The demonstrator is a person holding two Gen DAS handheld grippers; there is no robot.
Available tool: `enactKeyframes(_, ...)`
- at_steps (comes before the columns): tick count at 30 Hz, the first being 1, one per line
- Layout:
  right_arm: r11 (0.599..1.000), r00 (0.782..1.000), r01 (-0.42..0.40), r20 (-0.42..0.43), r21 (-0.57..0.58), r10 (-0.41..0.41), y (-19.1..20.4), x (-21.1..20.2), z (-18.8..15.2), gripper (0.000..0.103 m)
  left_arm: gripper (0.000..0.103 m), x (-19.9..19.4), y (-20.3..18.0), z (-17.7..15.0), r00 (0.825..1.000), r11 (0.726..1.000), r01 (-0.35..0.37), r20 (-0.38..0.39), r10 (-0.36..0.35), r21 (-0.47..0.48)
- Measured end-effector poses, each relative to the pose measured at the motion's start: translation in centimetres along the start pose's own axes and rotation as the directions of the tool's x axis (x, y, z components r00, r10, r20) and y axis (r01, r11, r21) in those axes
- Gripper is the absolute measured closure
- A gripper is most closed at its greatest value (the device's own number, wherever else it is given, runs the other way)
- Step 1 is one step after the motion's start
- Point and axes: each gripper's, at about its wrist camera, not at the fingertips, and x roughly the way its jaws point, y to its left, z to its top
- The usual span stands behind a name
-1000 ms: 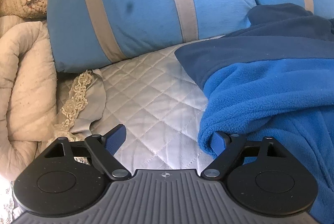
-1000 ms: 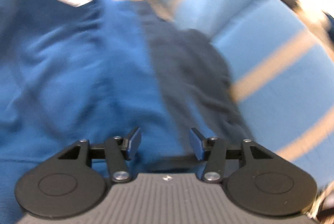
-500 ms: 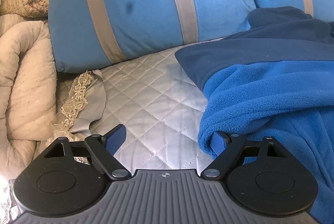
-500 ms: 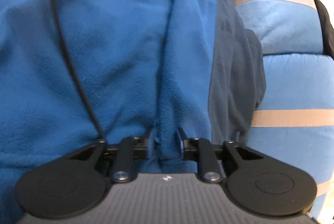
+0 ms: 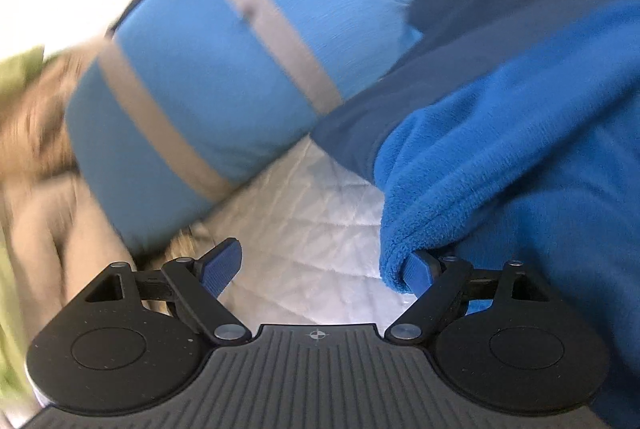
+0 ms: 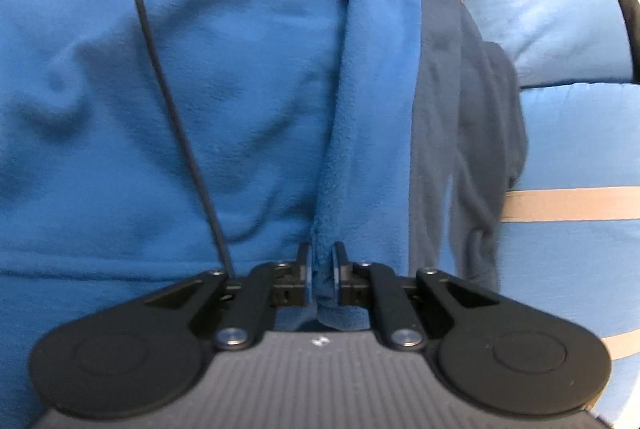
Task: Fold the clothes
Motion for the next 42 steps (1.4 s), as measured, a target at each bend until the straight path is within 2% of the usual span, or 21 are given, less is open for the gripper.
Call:
enactKeyframes(4, 0.999, 0.999, -0.046, 0.012, 0.027, 0.046, -0.3, -0.5, 0.2, 0.094, 0.016, 0.0, -0.9, -0.5, 0.998, 0.984, -0.034, 0.058, 0.024, 0.177)
enactKeyframes(6, 0.998, 0.999, -0.051, 0.016, 0.025, 0.05, -0.3, -0.6, 0.2, 0.094, 0.016, 0.1, -1.7, -0.7, 0.997, 0.972, -0.045, 0.064, 0.031, 0.232)
enactKeyframes(13, 0.997, 0.999, -0.032, 0.044, 0.069, 0.029, -0.3, -0.5, -0.1, 0.09, 0.017, -0.6, -3.1, -0.9, 0.996, 0.96, -0.077, 0.07, 0.06, 0.268)
enactKeyframes(14, 0.997, 0.999, -0.017, 0.052, 0.076, 0.014, -0.3, -0.7, -0.2, 0.07, 0.017, -0.9, -2.9, -0.9, 0.996, 0.962, -0.075, 0.071, 0.058, 0.261)
enactKeyframes(15, 0.996, 0.998, 0.003, 0.062, 0.084, -0.008, -0.3, -0.9, -0.3, 0.068, 0.017, -1.1, -2.7, -0.9, 0.996, 0.965, -0.07, 0.069, 0.054, 0.251)
enactKeyframes(16, 0.995, 0.997, 0.023, 0.071, 0.094, -0.03, -0.3, -1.1, -0.4, 0.061, 0.017, -1.5, -2.3, -0.8, 0.997, 0.97, -0.061, 0.066, 0.047, 0.237)
enactKeyframes(19, 0.982, 0.987, 0.11, 0.097, 0.155, -0.126, -0.5, -2.4, -0.8, 0.023, 0.017, -2.7, -1.1, -0.8, 0.998, 0.982, -0.029, 0.065, 0.018, 0.187)
enactKeyframes(23, 0.941, 0.975, 0.132, 0.129, 0.311, -0.18, -1.6, -4.7, -2.4, 0.005, 0.017, -4.4, 0.8, -0.8, 0.998, 0.996, 0.003, 0.063, -0.009, 0.093)
enactKeyframes(25, 0.907, 0.97, 0.124, 0.142, 0.401, -0.196, -2.2, -5.9, -3.6, 0.003, 0.017, -5.2, 2.1, -0.8, 0.998, 1.0, 0.026, 0.059, -0.027, 0.017)
enactKeyframes(28, 0.831, 0.964, 0.112, 0.143, 0.545, -0.223, -3.6, -7.1, -5.9, 0.001, 0.017, -6.4, 4.5, -0.5, 0.996, 0.989, 0.076, 0.046, -0.07, -0.128)
enactKeyframes(32, 0.668, 0.956, 0.101, 0.113, 0.737, -0.269, -6.4, -8.5, -9.9, 0.0, 0.017, -7.5, 8.2, 0.7, 0.992, 0.95, 0.125, 0.023, -0.124, -0.287)
enactKeyframes(35, 0.5, 0.947, 0.084, 0.087, 0.862, -0.309, -8.7, -9.6, -13.3, 0.0, 0.017, -9.0, 11.5, 2.1, 0.984, 0.886, 0.177, 0.054, -0.171, -0.429)
enactKeyframes(38, 0.301, 0.933, 0.04, 0.072, 0.953, -0.353, -10.5, -11.4, -16.5, 0.0, 0.017, -11.0, 14.5, 3.6, 0.975, 0.809, 0.221, 0.118, -0.187, -0.544)
enactKeyframes(40, 0.183, 0.919, -0.014, 0.084, 0.983, -0.385, -11.4, -12.7, -18.1, 0.0, 0.017, -12.5, 16.0, 4.7, 0.972, 0.779, 0.235, 0.157, -0.175, -0.582)
enactKeyframes(42, 0.106, 0.903, -0.058, 0.098, 0.993, -0.418, -11.9, -14.0, -19.2, 0.0, 0.017, -13.8, 16.7, 5.7, 0.968, 0.763, 0.245, 0.196, -0.157, -0.598)
